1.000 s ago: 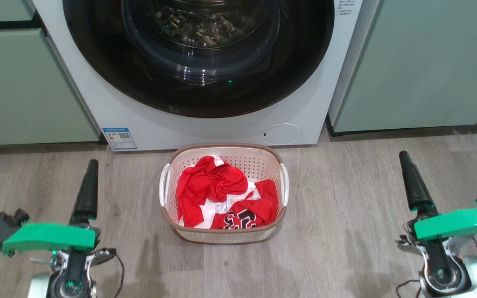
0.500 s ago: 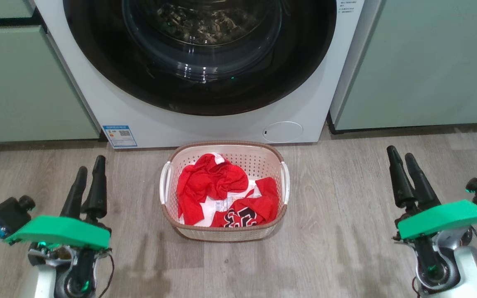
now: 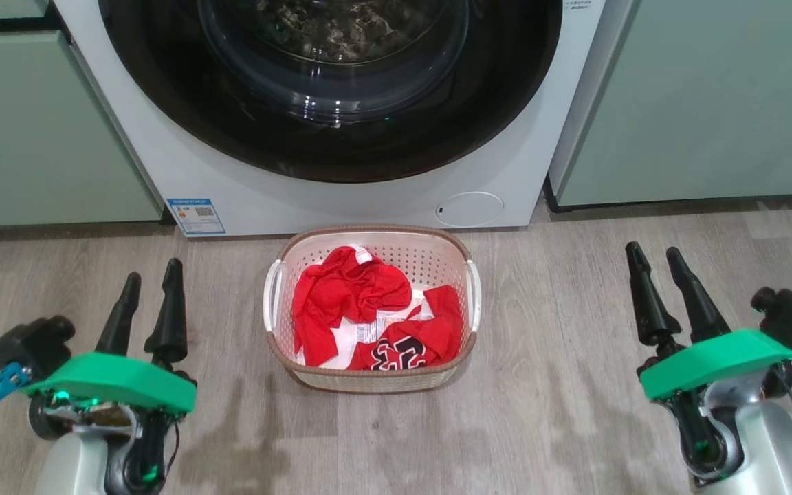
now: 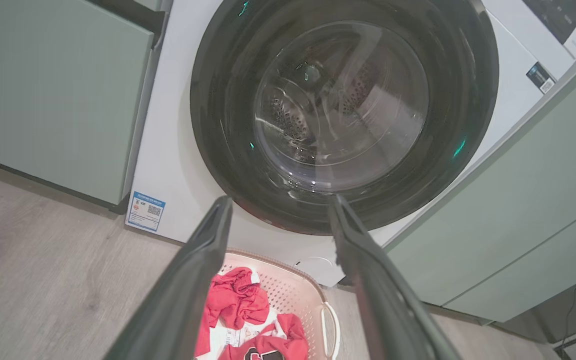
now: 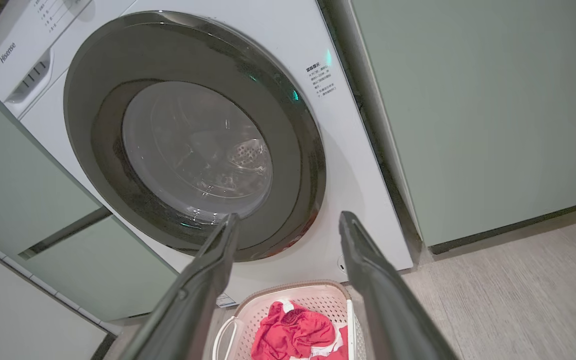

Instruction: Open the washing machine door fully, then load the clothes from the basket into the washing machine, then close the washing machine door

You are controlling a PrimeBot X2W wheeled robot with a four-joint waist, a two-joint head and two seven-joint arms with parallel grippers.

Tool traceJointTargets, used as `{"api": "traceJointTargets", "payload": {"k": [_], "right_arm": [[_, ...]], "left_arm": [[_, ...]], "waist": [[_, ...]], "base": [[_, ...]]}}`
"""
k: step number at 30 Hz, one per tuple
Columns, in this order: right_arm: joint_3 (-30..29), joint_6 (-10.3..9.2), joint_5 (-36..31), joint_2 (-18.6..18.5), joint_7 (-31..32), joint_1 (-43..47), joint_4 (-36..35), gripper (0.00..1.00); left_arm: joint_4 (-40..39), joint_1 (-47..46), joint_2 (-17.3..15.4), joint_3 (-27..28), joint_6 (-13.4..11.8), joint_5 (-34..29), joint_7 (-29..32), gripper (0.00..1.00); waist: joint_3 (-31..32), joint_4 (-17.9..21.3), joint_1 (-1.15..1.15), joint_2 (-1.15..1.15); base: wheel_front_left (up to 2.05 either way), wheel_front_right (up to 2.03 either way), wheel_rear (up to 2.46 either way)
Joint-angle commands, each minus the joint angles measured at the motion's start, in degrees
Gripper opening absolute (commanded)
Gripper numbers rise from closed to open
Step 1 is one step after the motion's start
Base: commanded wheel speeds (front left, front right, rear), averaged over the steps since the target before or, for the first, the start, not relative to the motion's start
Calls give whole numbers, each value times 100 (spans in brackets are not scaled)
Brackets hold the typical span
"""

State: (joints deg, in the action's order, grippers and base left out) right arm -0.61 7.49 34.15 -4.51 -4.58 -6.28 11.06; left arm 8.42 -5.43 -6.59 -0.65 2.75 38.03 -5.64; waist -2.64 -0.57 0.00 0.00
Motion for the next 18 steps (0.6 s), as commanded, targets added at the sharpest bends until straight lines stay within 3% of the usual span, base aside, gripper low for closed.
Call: {"api": "traceJointTargets", "payload": {"k": [1,18], "right_arm": [[107,1,-224,-23,-84,-309,-169,100],[123,0,-1518,106,-359,-340,125,100]], "left_arm": [[-205,-344,-157,83,-45,-198,-86,100],[-190,-301,-297,-121,-270,-1341,-371,100]], "waist": [[-12,1,0,0],[-124,-18,0,0]], "base": [[0,0,0],[0,0,0]]}}
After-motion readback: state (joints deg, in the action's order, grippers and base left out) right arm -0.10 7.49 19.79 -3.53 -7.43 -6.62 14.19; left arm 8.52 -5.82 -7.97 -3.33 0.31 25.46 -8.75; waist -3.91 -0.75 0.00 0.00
